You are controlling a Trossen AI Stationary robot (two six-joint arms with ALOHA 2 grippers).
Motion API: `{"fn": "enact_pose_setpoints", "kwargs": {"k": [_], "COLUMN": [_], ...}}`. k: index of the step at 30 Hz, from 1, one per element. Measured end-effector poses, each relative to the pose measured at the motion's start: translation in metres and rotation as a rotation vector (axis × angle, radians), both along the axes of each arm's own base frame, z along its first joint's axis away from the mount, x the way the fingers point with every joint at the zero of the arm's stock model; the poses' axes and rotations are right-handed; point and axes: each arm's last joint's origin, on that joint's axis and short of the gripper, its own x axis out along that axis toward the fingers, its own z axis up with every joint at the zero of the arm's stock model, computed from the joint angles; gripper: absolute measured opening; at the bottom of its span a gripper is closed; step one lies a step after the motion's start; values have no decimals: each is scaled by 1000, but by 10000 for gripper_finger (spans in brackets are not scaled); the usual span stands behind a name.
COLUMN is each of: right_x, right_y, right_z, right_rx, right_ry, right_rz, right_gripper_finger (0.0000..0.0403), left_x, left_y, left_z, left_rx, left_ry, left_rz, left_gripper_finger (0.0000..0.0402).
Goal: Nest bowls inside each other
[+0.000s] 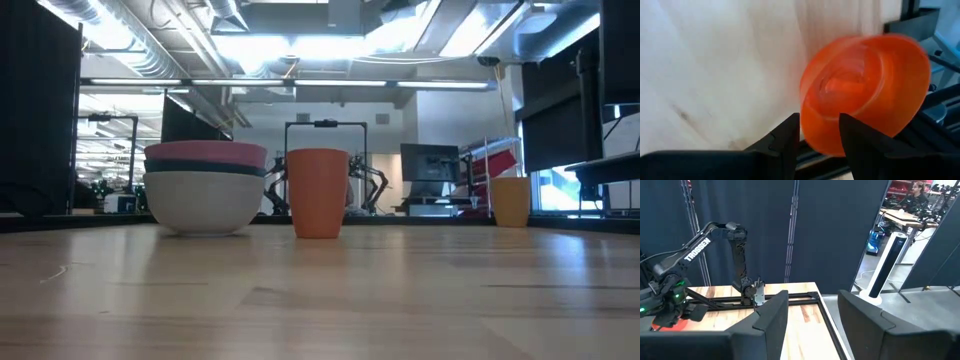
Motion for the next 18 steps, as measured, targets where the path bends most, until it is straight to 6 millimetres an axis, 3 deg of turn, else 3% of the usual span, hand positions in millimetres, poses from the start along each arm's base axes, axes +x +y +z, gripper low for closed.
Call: {"fn": "enact_pose_setpoints", "kwargs": {"k": [15, 18], "right_x": [0, 0], "right_y": [0, 0], "right_z": [0, 0], "right_rx": [0, 4], "right_ry": [1, 1], "right_rz": [2, 2], "right_gripper_finger": [161, 161], "left_x": [10, 12], "left_y": [-10, -13], "left_z": [-29, -34], "left_rx": [54, 43], "left_ry": [-1, 1], "left_rz": [-42, -57], "left_gripper_finger": [120, 96]}}
